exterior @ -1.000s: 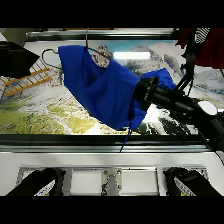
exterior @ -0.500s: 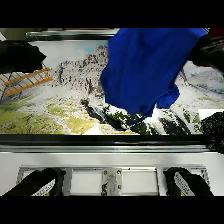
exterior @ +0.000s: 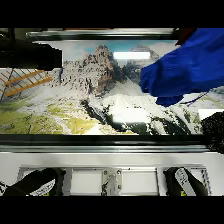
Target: Fold the clothes and pants, and hang the long-sleeved shirts on hangers.
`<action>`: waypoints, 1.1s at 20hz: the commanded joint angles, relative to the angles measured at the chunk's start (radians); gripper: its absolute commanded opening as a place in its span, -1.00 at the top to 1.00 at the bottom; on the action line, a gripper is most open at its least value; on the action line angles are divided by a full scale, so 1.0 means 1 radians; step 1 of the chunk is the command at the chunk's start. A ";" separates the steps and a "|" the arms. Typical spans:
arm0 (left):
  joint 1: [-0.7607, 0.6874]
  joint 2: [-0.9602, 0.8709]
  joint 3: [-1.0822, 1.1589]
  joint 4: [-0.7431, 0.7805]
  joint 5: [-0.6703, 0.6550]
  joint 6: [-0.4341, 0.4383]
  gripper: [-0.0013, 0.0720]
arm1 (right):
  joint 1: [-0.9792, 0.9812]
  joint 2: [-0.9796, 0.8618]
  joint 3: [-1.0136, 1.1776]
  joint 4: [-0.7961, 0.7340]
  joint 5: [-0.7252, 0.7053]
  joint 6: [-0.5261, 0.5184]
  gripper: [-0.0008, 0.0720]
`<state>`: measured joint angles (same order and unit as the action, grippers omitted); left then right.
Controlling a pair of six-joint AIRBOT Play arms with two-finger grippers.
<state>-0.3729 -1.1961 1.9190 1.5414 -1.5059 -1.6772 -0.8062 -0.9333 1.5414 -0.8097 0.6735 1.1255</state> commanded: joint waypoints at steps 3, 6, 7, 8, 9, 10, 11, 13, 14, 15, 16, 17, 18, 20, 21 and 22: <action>0.001 -0.023 0.001 0.002 0.063 0.022 0.93 | -0.158 -0.121 0.268 -0.509 0.050 0.394 0.98; 0.001 -0.023 0.001 0.002 0.092 0.022 0.94 | -0.190 -0.202 0.431 -0.591 0.130 0.420 0.98; 0.001 -0.023 0.001 0.002 0.097 0.022 0.93 | -0.197 -0.223 0.480 -0.595 0.151 0.420 0.98; 0.001 -0.023 0.001 0.002 0.097 0.021 0.94 | -0.203 -0.232 0.510 -0.606 0.154 0.420 0.98; 0.001 -0.023 0.001 0.002 0.097 0.021 0.93 | -0.203 -0.232 0.523 -0.616 0.153 0.420 0.98; 0.001 -0.023 0.001 0.002 0.097 0.021 0.93 | -0.203 -0.228 0.525 -0.637 0.152 0.420 0.98; 0.001 -0.023 0.001 0.002 0.097 0.021 0.94 | -0.203 -0.222 0.524 -0.650 0.156 0.420 0.98; 0.001 -0.023 0.001 0.002 0.097 0.021 0.93 | -0.203 -0.210 0.524 -0.653 0.158 0.420 0.98; 0.001 -0.023 0.001 0.002 0.097 0.021 0.93 | -0.202 -0.203 0.524 -0.654 0.158 0.419 0.98; 0.001 -0.023 0.001 0.002 0.097 0.021 0.93 | -0.202 -0.197 0.524 -0.653 0.157 0.419 0.98; 0.001 -0.024 0.001 0.002 0.097 0.021 0.94 | -0.202 -0.190 0.524 -0.653 0.152 0.419 0.98; 0.001 -0.026 0.001 0.002 0.100 0.021 0.93 | -0.202 -0.184 0.524 -0.654 0.144 0.419 0.98; 0.001 -0.027 0.001 0.004 0.103 0.021 0.94 | -0.202 -0.177 0.524 -0.653 0.140 0.419 0.98; 0.001 -0.027 0.001 0.003 0.104 0.021 0.93 | -0.202 -0.164 0.524 -0.653 0.135 0.416 0.98; 0.001 -0.027 0.001 0.003 0.104 0.021 0.94 | -0.202 -0.161 0.524 -0.654 0.136 0.416 0.98; 0.001 -0.028 0.001 0.004 0.104 0.021 0.94 | -0.202 -0.160 0.524 -0.655 0.137 0.416 0.98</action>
<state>-0.3729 -1.2228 1.9190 1.5448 -1.4044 -1.6558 -1.0073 -1.1038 2.0640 -1.4570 0.8124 1.5417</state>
